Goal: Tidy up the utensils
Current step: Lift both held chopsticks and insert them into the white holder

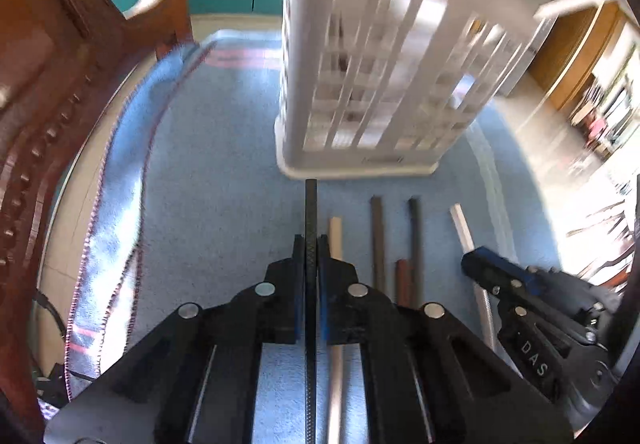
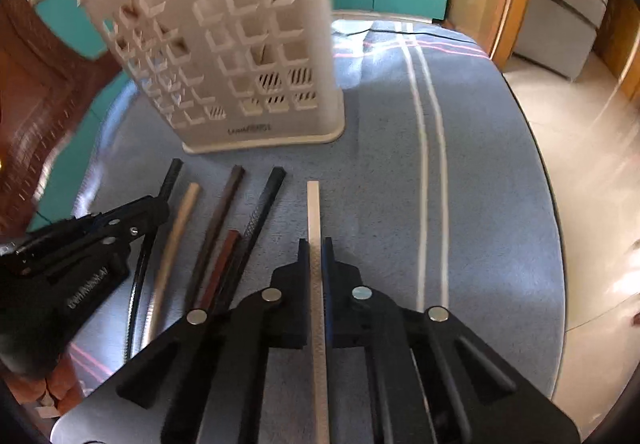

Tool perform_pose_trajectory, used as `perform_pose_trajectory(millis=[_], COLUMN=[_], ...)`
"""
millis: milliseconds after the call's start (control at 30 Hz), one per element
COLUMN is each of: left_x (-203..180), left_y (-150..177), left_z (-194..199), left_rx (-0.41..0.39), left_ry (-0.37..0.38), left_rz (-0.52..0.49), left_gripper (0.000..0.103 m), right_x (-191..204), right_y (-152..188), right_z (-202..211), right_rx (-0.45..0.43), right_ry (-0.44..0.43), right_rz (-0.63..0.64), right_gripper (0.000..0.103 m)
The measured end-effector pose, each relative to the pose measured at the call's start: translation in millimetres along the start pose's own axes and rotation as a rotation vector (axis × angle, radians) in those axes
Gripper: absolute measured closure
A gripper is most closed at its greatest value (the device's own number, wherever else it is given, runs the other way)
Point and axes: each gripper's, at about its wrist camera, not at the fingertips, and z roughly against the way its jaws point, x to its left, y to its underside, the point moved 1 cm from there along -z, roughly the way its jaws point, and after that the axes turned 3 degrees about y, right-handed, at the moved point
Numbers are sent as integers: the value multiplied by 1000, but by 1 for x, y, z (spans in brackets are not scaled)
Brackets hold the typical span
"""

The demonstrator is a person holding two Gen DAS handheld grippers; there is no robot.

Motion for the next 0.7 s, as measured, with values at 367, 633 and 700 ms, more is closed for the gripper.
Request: perform_pose_trajectory(millis=[367, 633, 700], left_x=[2, -10, -11], left_y=[-14, -28, -36], left_z=[135, 224, 241], left_rx=[-335, -652, -716], left_ry=[170, 201, 212], left_rz=[52, 34, 64], left_gripper=[96, 96, 96], right_x=[-32, -34, -31], right_y=[-4, -17, -31], right_z=[116, 183, 201], right_rx=[-214, -372, -441], right_ry=[-123, -184, -187], right_rz=[-45, -49, -48], right_gripper=[97, 97, 97])
